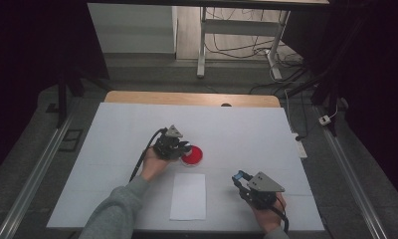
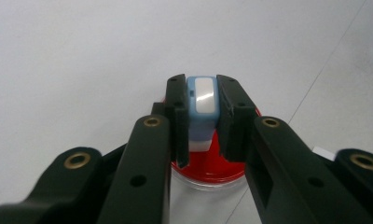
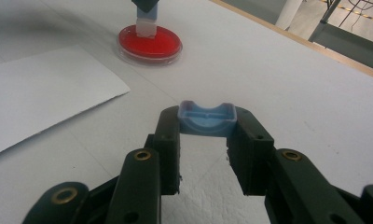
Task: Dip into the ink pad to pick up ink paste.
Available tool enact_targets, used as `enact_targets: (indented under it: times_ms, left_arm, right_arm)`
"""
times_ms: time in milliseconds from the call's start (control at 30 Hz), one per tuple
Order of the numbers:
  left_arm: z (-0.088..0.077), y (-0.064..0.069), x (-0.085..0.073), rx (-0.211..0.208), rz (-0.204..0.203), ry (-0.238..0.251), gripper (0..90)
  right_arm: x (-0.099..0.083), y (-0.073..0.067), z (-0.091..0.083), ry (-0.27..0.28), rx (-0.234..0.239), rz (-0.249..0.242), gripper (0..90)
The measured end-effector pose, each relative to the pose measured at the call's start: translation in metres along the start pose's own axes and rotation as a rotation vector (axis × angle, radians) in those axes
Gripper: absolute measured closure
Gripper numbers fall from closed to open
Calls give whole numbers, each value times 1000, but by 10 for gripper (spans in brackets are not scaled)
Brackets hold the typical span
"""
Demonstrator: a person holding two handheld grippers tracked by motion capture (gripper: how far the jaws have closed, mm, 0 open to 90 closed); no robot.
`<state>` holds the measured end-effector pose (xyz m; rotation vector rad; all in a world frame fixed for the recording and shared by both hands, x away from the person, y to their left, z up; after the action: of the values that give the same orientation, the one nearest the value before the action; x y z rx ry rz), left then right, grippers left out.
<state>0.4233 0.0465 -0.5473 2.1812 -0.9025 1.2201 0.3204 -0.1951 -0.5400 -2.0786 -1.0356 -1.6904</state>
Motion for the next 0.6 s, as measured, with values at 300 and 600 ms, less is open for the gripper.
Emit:
enact_targets:
  times_ms: [300, 600]
  left_arm:
    - [-4, 0, 3, -9, -4, 20, 759]
    - [-10, -1, 9, -15, -9, 43, 759]
  right_arm:
    - [1, 1, -1, 4, -4, 1, 653]
    - [1, 1, -1, 3, -5, 1, 653]
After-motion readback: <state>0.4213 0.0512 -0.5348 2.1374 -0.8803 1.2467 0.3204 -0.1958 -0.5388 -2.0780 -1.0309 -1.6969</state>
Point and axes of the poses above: each handheld gripper's, and its own axes: z roughly forward along the jaws, x roughly out of its top, y roughly to its right, the point moved 7 cm from there along z, roughly forward along the jaws, and after that the axes turned 11 degrees about y, right-handed, at the moved point
